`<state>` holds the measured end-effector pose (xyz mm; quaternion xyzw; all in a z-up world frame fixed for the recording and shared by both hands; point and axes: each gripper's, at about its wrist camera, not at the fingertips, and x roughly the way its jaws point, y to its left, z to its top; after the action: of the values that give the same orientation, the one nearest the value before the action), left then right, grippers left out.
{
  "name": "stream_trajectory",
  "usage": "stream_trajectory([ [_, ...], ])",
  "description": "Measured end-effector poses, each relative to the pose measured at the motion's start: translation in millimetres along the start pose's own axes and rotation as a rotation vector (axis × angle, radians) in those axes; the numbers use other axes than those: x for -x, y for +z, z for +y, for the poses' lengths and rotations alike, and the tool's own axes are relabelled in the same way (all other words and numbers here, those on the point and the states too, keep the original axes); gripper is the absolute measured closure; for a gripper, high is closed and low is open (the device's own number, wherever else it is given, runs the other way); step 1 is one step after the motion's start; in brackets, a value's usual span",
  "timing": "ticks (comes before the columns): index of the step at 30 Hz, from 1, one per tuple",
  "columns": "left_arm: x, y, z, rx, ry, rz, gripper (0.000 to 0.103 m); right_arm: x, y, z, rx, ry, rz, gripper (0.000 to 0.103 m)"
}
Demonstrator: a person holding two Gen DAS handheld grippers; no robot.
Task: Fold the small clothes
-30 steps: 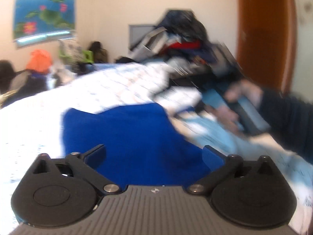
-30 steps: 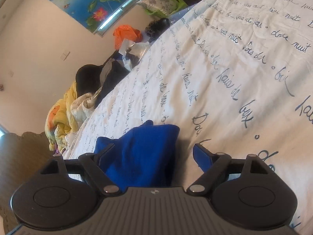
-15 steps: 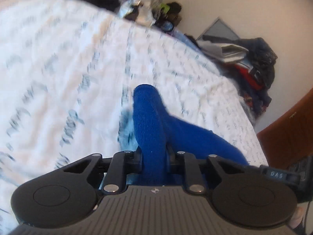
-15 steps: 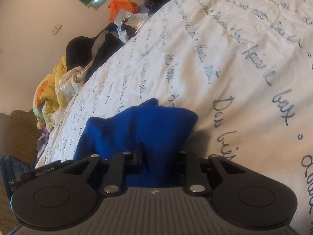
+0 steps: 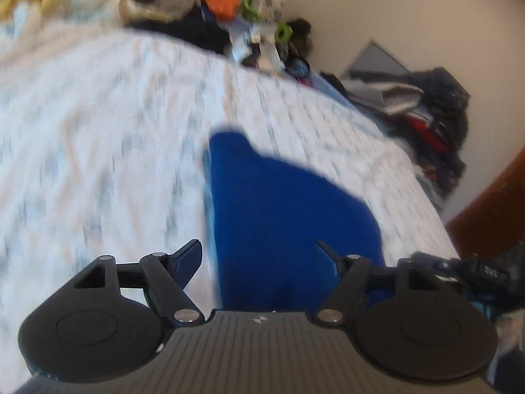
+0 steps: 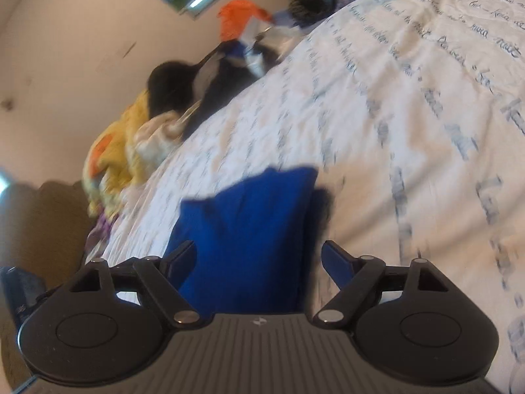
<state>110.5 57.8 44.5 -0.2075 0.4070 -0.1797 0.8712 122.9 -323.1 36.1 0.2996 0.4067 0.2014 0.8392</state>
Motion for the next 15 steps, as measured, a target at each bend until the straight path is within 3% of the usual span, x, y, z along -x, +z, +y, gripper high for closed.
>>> stream_trajectory([
  [1,-3,-13,3,0.026,-0.026,0.053,0.038,4,-11,-2,-0.003,-0.002,0.037,0.02],
  [2,-9,-25,4,0.045,-0.043,0.1,0.047,5,-22,-4,-0.008,-0.009,0.072,0.02],
  [3,-9,-36,1,0.031,-0.05,0.081,0.049,5,-33,-4,-0.011,-0.022,0.093,0.021],
  [4,-9,-41,-5,-0.005,-0.034,0.075,0.051,5,-43,-1,0.009,-0.025,0.096,0.03],
  [6,-10,-41,-10,-0.021,-0.001,0.091,0.093,-1,-53,8,0.065,-0.045,0.129,0.077],
  [7,-7,-40,-8,-0.012,0.001,0.086,0.093,-4,-56,12,0.08,-0.059,0.147,0.092],
  [10,10,-40,-7,-0.064,0.02,0.058,0.092,7,-59,30,0.179,-0.068,0.113,0.093],
  [13,10,-52,-4,-0.141,0.11,0.052,0.084,2,-68,23,0.191,-0.112,0.149,0.09],
  [14,16,-56,-7,-0.16,0.111,0.035,0.079,5,-71,19,0.186,-0.08,0.118,0.083],
  [15,24,-59,-14,-0.183,0.128,0.002,0.067,7,-70,17,0.159,-0.073,0.123,0.081],
])
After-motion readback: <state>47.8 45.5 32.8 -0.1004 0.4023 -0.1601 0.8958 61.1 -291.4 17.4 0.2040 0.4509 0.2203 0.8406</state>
